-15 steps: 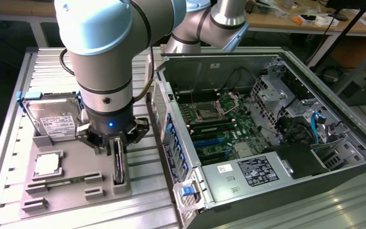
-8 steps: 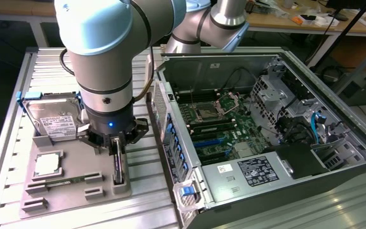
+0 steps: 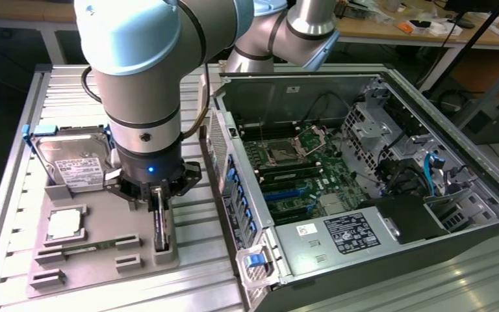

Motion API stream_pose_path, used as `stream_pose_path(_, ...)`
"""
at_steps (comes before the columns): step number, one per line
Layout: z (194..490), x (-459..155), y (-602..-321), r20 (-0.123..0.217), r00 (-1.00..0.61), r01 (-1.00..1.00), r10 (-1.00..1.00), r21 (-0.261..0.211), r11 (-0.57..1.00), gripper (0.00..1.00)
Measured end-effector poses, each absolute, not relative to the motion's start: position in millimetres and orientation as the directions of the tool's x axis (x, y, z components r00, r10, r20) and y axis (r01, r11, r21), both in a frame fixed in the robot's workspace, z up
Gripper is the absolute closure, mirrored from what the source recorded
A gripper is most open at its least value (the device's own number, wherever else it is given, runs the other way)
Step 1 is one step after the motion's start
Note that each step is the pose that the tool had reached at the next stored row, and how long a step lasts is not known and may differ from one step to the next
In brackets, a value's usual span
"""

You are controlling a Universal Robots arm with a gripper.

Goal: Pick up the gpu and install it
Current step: 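Pick up the gpu and move the gpu toward the slot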

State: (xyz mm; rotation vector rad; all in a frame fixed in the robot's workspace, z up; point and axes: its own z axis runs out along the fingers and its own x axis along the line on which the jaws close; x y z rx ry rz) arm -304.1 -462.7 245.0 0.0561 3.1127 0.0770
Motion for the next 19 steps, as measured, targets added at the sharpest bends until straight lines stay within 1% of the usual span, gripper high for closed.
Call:
stream_pose_path(8, 247.4, -304.1, -462.7, -0.027, -0.999, 0.035, 0.037, 0.05, 0.998, 0.73)
stream_pose_path(19, 260.6, -304.1, -462.7, -0.027, -0.999, 0.035, 0.037, 0.05, 0.998, 0.73)
